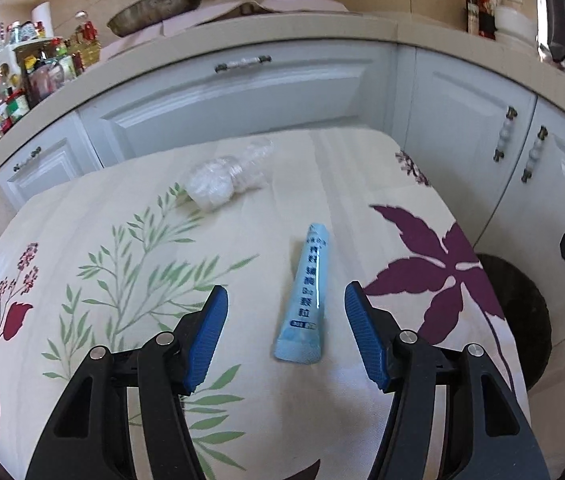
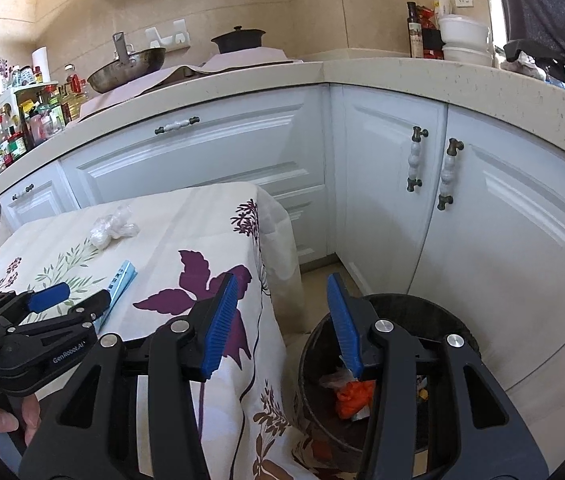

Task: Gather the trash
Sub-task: 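Move back to the table and grasp the light-blue toothpaste tube with the left tool, then grasp the clear plastic wrap with the right tool while the left tool holds the tube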

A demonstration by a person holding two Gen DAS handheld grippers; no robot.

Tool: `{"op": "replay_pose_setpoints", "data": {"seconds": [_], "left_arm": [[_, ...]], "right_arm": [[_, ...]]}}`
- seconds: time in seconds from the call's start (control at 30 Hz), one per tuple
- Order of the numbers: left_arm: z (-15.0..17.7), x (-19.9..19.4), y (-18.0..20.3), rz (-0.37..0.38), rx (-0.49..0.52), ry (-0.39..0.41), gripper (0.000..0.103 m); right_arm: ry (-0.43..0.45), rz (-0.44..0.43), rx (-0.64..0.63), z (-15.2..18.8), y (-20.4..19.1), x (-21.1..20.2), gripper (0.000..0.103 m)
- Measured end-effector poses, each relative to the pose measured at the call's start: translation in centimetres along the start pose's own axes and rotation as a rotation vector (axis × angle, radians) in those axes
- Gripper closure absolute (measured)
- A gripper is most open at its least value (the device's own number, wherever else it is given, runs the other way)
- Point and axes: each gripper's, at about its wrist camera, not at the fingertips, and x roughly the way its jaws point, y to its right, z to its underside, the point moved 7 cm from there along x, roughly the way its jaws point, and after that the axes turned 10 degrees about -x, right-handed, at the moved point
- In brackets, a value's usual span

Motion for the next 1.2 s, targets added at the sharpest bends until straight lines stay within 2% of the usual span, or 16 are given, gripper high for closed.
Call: {"op": "replay_pose_setpoints", "data": {"seconds": [0.17,0.23,0.27,0.33,0.53,0.77,1.03,1.2], "left_arm": [[0.2,0.9,0.1,0.004,-0.001,-0.054,0.052],[0.3,1.2,-0.1,0.01,-0.012,-0.077,0.064],[0.3,1.2,0.0,0.024,-0.017,-0.081,0.066],[0.3,1.1,0.1,0.022,-0.013,-0.079,0.081],[0.3,0.8,0.0,0.051,-0.016,-0.067,0.083],[-0.3,-1.0,-2.6,0.03,-0.045,-0.007,0.083],[-2.7,-2.4,-10.7,-0.058,-0.15,0.058,0.083],[-3.8,-2.8,-15.7,-0.116,-0.208,0.092,0.083]], "right_arm": [[-0.027,0.005,-0.001,0.6,0.4,0.7,0.057],[-0.05,0.009,0.002,1.1,0.7,1.1,0.056],[-0.057,0.01,0.004,1.3,0.8,1.2,0.052],[-0.066,0.016,0.01,1.6,1.1,1.5,0.05],[-0.064,0.021,0.004,1.4,1.1,1.4,0.05],[-0.031,-0.012,-0.043,-1.4,-1.4,1.4,0.05],[-0.01,-0.115,-0.108,-5.3,-7.8,3.1,0.05],[-0.02,-0.17,-0.166,-6.6,-12.4,4.6,0.05]]}}
